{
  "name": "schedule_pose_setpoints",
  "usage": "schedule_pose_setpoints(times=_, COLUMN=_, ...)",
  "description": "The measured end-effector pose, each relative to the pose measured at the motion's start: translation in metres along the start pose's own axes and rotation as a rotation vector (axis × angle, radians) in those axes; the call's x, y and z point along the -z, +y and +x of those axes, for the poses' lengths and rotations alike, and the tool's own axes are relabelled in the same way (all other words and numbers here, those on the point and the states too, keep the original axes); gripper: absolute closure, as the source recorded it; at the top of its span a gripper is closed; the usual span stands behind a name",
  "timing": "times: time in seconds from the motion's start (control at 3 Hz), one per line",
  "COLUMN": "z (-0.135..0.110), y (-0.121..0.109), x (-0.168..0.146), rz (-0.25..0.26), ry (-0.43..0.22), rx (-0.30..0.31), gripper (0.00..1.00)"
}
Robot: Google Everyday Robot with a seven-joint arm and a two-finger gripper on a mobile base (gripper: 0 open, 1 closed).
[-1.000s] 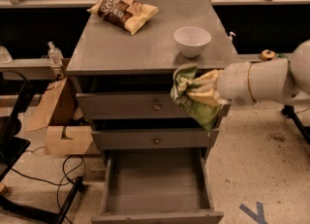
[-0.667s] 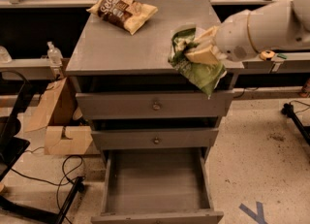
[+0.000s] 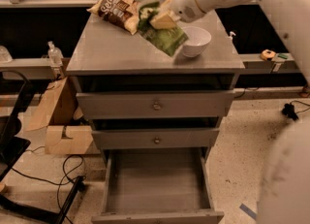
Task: Pick green jalapeno chip bag from bottom drawer and place on counter
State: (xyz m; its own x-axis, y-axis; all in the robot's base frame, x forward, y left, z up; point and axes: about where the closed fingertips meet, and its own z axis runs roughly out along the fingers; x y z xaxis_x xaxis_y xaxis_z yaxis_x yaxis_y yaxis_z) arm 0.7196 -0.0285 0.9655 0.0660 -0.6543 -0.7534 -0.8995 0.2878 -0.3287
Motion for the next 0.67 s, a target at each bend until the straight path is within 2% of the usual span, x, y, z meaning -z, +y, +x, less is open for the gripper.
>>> schedule_pose_setpoints(times=0.33, z=-0.049, y=-0.045, x=-0.038, rz=0.061, ry=-0.100, rx=0.047, gripper=1.00)
schedule_pose_setpoints(times=0.67, z=-0.075, y=-0.063, x=-0.021, rz=0.109, ry=-0.142, rx=0.075, gripper=1.00)
